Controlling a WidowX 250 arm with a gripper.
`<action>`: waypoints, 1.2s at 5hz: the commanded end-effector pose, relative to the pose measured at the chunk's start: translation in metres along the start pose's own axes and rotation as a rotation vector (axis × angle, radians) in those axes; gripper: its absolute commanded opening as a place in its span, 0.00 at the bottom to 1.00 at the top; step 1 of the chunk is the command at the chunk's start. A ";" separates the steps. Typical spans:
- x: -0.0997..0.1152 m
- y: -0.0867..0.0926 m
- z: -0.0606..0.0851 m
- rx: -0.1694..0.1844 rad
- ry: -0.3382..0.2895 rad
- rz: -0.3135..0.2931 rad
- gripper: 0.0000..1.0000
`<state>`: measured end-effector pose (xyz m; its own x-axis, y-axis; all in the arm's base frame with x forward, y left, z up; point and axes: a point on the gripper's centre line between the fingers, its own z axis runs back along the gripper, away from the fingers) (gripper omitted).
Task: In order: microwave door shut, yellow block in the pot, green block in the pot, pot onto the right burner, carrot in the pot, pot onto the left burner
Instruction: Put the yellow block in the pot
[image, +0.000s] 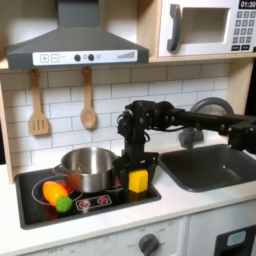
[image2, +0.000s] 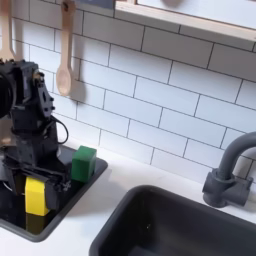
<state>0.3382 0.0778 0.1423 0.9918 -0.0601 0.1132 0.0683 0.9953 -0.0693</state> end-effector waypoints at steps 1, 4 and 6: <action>-0.002 0.002 -0.008 -0.005 0.001 0.004 1.00; -0.006 -0.004 0.009 -0.015 -0.012 -0.013 0.00; -0.001 -0.013 0.041 -0.046 -0.028 -0.021 0.00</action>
<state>0.3326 0.0689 0.1837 0.9866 -0.0770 0.1440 0.0933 0.9895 -0.1101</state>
